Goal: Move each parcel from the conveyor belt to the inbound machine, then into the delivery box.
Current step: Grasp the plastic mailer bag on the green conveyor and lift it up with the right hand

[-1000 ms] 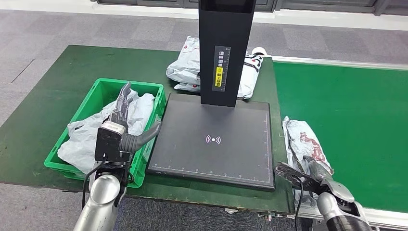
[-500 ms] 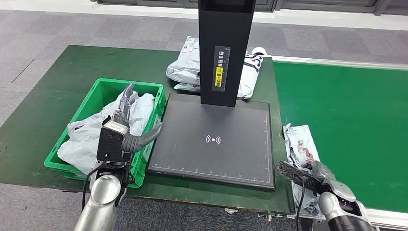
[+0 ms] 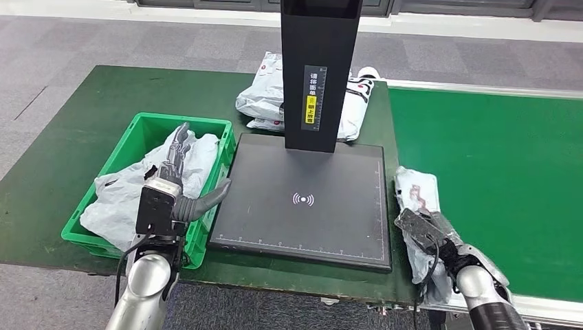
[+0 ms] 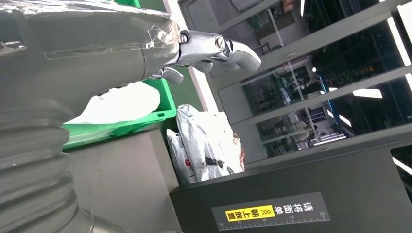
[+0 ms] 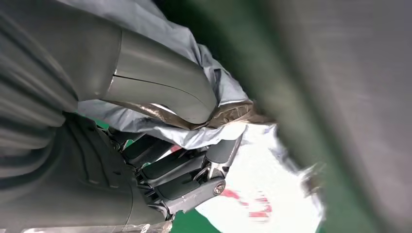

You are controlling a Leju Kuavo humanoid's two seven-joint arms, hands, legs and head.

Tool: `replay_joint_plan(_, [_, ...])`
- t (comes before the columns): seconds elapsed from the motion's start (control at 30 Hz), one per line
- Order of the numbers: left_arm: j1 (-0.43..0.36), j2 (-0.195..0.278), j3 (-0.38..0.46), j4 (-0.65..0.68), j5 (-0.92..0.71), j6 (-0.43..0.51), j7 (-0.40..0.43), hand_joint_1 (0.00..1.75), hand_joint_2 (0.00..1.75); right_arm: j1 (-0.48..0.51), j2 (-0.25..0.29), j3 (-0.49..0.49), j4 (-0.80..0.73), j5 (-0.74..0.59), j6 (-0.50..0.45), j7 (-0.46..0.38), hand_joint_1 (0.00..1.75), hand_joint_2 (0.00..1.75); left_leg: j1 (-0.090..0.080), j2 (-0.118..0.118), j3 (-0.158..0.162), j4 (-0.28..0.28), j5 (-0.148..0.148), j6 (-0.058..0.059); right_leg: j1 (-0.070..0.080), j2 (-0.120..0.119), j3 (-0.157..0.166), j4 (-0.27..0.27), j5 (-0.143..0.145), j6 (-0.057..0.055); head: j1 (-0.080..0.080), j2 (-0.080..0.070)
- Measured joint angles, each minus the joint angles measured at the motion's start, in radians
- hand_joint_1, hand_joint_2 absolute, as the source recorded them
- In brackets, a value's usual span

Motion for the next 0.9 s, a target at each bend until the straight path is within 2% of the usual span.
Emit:
replay_joint_plan(0.1, [0.009,0.000,0.003,-0.008,-0.004,0.006,-0.003,0.00,1.75,-0.009,0.024,-0.031,-0.029,-0.138,0.002,-0.021,1.75,1.75,0.000,-0.001,0.000,0.000,0.000,0.000,0.000,-0.001,0.000,0.001,0.000,0.000,0.000,0.000])
replay_joint_plan(0.23, [0.016,-0.004,0.005,-0.009,-0.014,0.022,-0.016,0.00,1.75,-0.020,0.077,-0.110,-0.099,-0.457,-0.002,-0.050,1.75,1.75,0.000,0.000,0.000,0.000,0.000,0.000,0.000,0.000,0.000,0.001,0.000,0.000,0.000,0.000])
replay_joint_plan(0.33, [0.019,-0.007,0.005,-0.006,-0.017,0.035,-0.029,0.00,1.75,-0.034,0.109,-0.157,-0.163,-0.604,-0.030,-0.050,1.75,1.75,0.000,-0.001,0.000,0.000,0.000,0.000,0.000,-0.002,0.000,0.001,0.000,0.000,0.000,0.000])
replay_joint_plan(0.53, [0.019,-0.009,0.005,0.007,-0.017,0.049,-0.040,0.00,1.75,-0.042,0.144,-0.171,-0.276,-0.666,-0.104,-0.059,1.75,1.75,0.000,-0.001,0.000,0.000,0.000,0.000,0.000,-0.001,0.000,0.001,0.000,0.000,0.000,0.000])
replay_joint_plan(0.9, [0.010,-0.014,0.004,0.030,-0.017,0.054,-0.053,0.00,1.75,-0.078,0.177,-0.156,-0.340,-0.691,-0.132,-0.057,1.75,1.75,0.000,-0.001,0.000,0.000,0.001,0.000,0.000,-0.001,0.000,0.001,0.000,0.000,0.000,0.000])
